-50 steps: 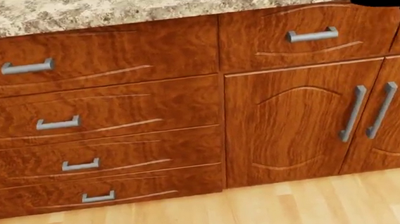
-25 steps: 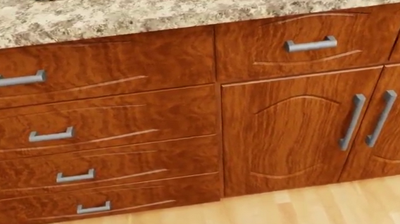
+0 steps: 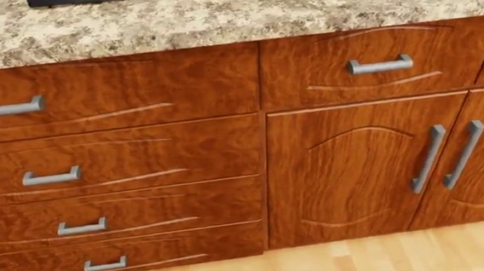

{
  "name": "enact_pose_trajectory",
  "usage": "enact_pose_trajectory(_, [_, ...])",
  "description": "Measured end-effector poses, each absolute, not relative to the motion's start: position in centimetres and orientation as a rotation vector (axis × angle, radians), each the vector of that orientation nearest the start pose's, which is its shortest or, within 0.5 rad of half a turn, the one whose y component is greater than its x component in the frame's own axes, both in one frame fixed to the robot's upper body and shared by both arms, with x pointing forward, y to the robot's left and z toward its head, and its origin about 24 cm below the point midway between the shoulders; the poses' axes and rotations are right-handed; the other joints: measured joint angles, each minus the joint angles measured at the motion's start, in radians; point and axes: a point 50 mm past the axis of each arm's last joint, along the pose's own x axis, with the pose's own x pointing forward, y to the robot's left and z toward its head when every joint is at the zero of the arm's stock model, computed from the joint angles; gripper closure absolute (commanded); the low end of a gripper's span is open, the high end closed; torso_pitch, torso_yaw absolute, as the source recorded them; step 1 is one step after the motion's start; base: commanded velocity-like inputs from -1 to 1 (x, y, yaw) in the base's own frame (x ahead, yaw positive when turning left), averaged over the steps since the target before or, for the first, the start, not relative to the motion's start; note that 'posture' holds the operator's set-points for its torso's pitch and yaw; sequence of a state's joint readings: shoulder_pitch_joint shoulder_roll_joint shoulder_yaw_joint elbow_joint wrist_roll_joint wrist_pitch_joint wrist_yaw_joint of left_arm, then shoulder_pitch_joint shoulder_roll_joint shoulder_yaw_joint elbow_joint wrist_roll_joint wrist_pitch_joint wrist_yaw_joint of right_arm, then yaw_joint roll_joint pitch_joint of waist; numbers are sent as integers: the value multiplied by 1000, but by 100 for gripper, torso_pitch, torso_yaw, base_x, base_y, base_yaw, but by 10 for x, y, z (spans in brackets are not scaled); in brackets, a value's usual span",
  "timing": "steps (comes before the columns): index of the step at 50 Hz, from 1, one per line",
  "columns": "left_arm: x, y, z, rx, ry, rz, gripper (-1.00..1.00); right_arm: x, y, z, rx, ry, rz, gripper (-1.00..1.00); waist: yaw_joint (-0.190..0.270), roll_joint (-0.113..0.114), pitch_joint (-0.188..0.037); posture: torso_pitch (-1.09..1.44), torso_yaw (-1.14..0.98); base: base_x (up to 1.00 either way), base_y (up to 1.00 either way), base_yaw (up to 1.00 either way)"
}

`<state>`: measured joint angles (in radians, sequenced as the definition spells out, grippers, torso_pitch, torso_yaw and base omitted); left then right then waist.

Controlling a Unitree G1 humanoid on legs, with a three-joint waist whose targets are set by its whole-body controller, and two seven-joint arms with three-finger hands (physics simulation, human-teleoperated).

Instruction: Pick the mug from under the coffee machine dispenser and place it on the counter.

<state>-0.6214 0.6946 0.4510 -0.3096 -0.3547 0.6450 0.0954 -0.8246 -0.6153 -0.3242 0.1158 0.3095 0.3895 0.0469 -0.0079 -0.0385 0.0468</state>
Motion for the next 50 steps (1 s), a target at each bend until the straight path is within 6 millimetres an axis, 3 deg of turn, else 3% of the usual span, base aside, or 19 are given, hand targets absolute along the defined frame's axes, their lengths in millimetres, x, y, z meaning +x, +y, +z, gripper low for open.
enact_pose_trajectory(2, [268, 289, 306, 176, -458, 339, -100, 328, -281, 297, -88, -439, -192, -100, -1, 4, -3, 0, 0, 11, 0, 0])
enact_pose_trajectory(4, [268, 290, 307, 175, -456, 342, -100, 329, -280, 298, -90, -439, -192, -100, 2, 22, 0, 0, 0, 12, 0, 0])
enact_pose_trajectory(8, [264, 291, 313, 182, -490, 352, -100, 328, -279, 301, -94, -452, -185, -100, 0, 74, 9, 0, 0, 12, 0, 0])
enact_pose_trajectory(11, [262, 291, 316, 186, -506, 357, -100, 328, -278, 302, -94, -459, -181, -100, -3, 121, -2, 0, 0, 11, 0, 0])
enact_pose_trajectory(12, [261, 293, 315, 185, -504, 364, -100, 329, -276, 300, -93, -454, -173, -100, 4, 109, 3, 0, 0, 11, 0, 0])
enact_pose_trajectory(14, [263, 297, 311, 177, -480, 380, -100, 332, -272, 295, -95, -433, -154, -100, 12, 106, 7, 0, 0, 11, 0, 0])
enact_pose_trajectory(17, [264, 298, 309, 174, -462, 387, -100, 333, -272, 293, -96, -420, -148, -100, 13, 87, 1, 0, 0, 11, 0, 0])
enact_pose_trajectory(24, [260, 296, 318, 182, -504, 380, -100, 327, -276, 307, -102, -480, -165, -100, 16, -5, -7, 0, 0, 11, 0, 0])
enact_pose_trajectory(25, [261, 294, 316, 179, -501, 371, -100, 326, -278, 308, -102, -483, -173, -100, 8, 8, -2, 0, 0, 11, 0, 0])
enact_pose_trajectory(30, [266, 290, 312, 181, -471, 342, -100, 329, -283, 302, -90, -441, -197, -100, 0, 27, 2, 0, 0, 11, 0, 0])
enact_pose_trajectory(34, [262, 292, 317, 185, -499, 355, -100, 326, -281, 307, -96, -469, -187, -100, 0, 75, 9, 0, 0, 11, 0, 0])
enact_pose_trajectory(36, [261, 292, 319, 187, -510, 358, -100, 326, -280, 308, -97, -473, -185, -100, -4, 114, 3, 0, 0, 12, 0, 0])
enact_pose_trajectory(37, [260, 293, 319, 188, -513, 363, -100, 326, -279, 308, -94, -475, -181, -100, -1, 119, -1, 0, 0, 11, 0, 0])
enact_pose_trajectory(39, [260, 296, 316, 181, -499, 376, -100, 329, -276, 301, -94, -455, -165, -100, 11, 106, 8, 0, 0, 11, 0, 0])
enact_pose_trajectory(43, [263, 298, 312, 177, -468, 386, -100, 333, -275, 294, -94, -418, -153, -100, 13, 85, 2, 0, 0, 11, 0, 0])
enact_pose_trajectory(47, [261, 296, 315, 184, -491, 380, -100, 329, -277, 303, -97, -458, -165, -100, 16, 37, 3, 0, 0, 12, 0, 0])
enact_pose_trajectory(49, [260, 296, 317, 185, -499, 381, -100, 327, -277, 306, -100, -476, -166, -100, 18, -1, -4, 0, 0, 11, 0, 0])
enact_pose_trajectory(50, [260, 295, 317, 182, -503, 376, -100, 326, -278, 308, -103, -482, -171, -100, 12, 0, -6, 0, 0, 12, 0, 0])
